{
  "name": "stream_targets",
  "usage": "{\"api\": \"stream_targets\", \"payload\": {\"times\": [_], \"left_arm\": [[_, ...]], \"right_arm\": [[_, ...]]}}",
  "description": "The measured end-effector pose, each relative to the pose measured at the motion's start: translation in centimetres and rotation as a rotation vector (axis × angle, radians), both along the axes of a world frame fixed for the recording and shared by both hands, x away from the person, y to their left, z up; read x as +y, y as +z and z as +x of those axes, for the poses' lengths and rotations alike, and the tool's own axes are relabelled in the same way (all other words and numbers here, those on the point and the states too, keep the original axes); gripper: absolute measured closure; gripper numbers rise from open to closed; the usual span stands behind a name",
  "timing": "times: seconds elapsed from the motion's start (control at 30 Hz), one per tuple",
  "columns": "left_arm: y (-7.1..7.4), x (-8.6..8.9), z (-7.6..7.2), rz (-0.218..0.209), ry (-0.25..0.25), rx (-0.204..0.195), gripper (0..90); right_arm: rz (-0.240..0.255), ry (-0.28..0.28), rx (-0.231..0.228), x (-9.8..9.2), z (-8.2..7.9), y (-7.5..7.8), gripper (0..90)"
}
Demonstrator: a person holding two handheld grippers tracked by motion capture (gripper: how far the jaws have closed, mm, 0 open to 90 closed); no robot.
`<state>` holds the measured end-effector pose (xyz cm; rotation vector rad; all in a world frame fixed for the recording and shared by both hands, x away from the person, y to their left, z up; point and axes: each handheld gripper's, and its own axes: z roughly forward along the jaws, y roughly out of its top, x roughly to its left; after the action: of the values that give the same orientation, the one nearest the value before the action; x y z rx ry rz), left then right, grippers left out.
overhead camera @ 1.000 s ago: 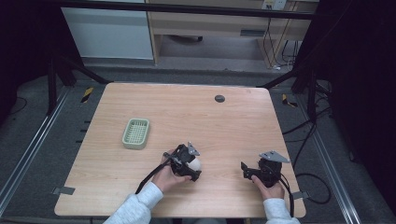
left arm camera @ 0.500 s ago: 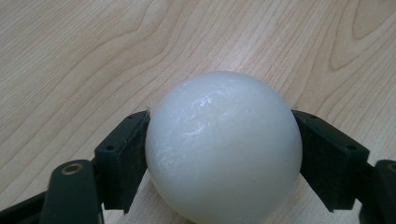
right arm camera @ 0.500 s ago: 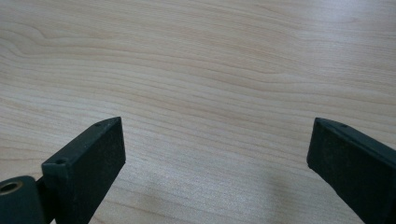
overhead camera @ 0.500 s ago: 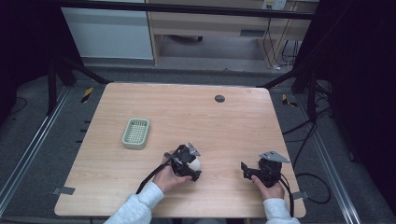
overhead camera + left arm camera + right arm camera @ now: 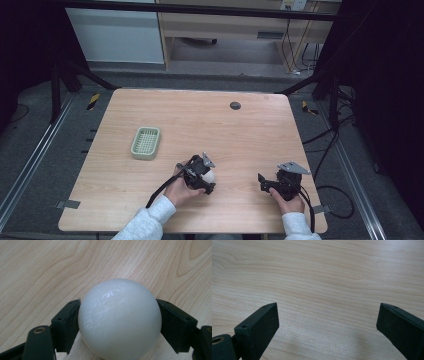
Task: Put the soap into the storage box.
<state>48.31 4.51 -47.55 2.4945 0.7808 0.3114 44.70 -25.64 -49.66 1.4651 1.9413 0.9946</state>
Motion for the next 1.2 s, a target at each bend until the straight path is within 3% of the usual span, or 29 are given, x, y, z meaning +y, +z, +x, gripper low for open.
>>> {"api": "stream_targets", "payload": {"times": [0.07, 0.13, 0.23, 0.67, 1.2], "left_arm": [[0.1, 0.0, 0.0, 0.006, 0.000, -0.013, 23.4], [0.2, 0.0, 0.0, 0.001, 0.002, 0.005, 23.4], [0.4, 0.0, 0.0, 0.005, -0.003, 0.001, 23.4], [2.0, 1.2, -0.4, -0.048, 0.017, -0.022, 23.4], [4.1, 4.1, -0.8, -0.093, 0.052, -0.053, 23.4]], "right_arm": [[-0.001, 0.000, -0.002, 0.0, 0.0, 0.0, 4.7], [-0.001, -0.001, -0.002, 0.0, 0.0, 0.0, 4.7], [-0.001, 0.000, -0.001, 0.0, 0.0, 0.0, 4.7], [0.000, -0.002, -0.002, 0.0, 0.0, 0.0, 4.7], [-0.001, -0.001, 0.000, 0.0, 0.0, 0.0, 4.7]]}}
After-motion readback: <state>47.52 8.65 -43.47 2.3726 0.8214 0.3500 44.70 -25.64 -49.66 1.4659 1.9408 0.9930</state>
